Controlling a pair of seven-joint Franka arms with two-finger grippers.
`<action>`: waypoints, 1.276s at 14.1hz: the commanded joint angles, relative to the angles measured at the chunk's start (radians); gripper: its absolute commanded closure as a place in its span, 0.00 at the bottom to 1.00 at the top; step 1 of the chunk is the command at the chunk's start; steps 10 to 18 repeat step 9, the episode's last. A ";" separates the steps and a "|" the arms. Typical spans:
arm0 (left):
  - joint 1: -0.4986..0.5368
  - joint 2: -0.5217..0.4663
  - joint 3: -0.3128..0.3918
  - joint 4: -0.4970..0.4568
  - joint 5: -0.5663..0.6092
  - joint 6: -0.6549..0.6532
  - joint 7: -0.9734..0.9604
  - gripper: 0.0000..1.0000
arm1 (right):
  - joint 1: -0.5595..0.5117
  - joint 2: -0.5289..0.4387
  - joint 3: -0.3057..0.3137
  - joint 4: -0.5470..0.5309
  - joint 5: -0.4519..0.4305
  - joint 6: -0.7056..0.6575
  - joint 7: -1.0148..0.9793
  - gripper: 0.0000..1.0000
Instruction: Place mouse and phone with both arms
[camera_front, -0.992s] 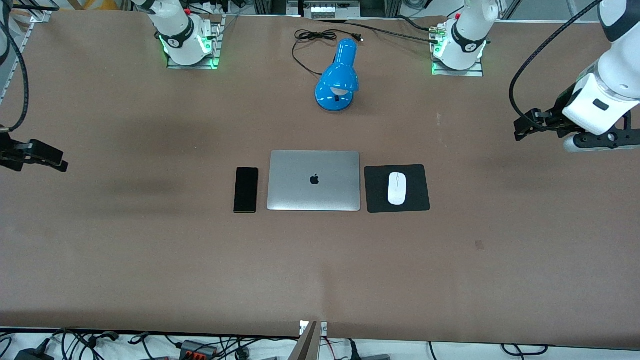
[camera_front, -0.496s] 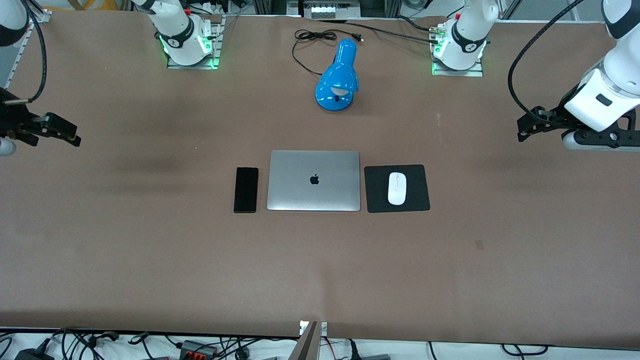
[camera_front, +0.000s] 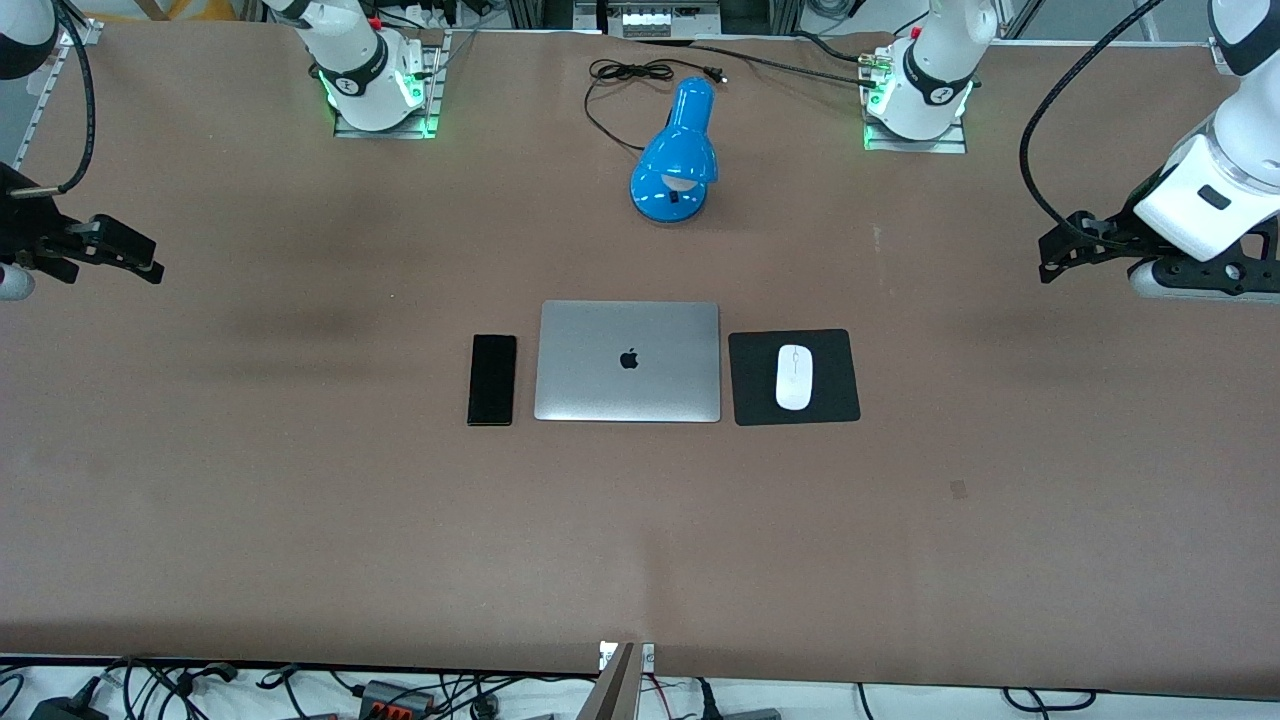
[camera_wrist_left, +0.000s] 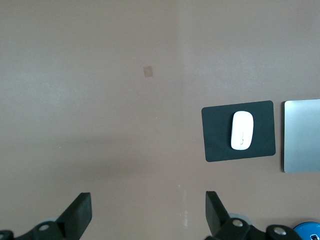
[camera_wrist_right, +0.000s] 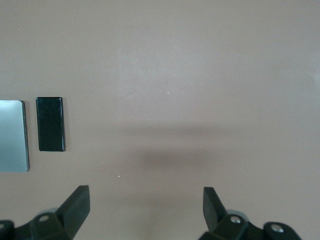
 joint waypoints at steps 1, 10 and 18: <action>0.005 -0.003 0.000 0.011 -0.006 -0.009 0.028 0.00 | -0.006 -0.028 0.001 -0.020 -0.001 -0.008 -0.019 0.00; 0.005 -0.001 -0.006 0.018 -0.006 -0.010 0.028 0.00 | -0.006 -0.029 0.003 -0.020 0.002 -0.008 -0.017 0.00; 0.005 -0.001 -0.006 0.018 -0.006 -0.010 0.028 0.00 | -0.006 -0.029 0.003 -0.020 0.002 -0.008 -0.017 0.00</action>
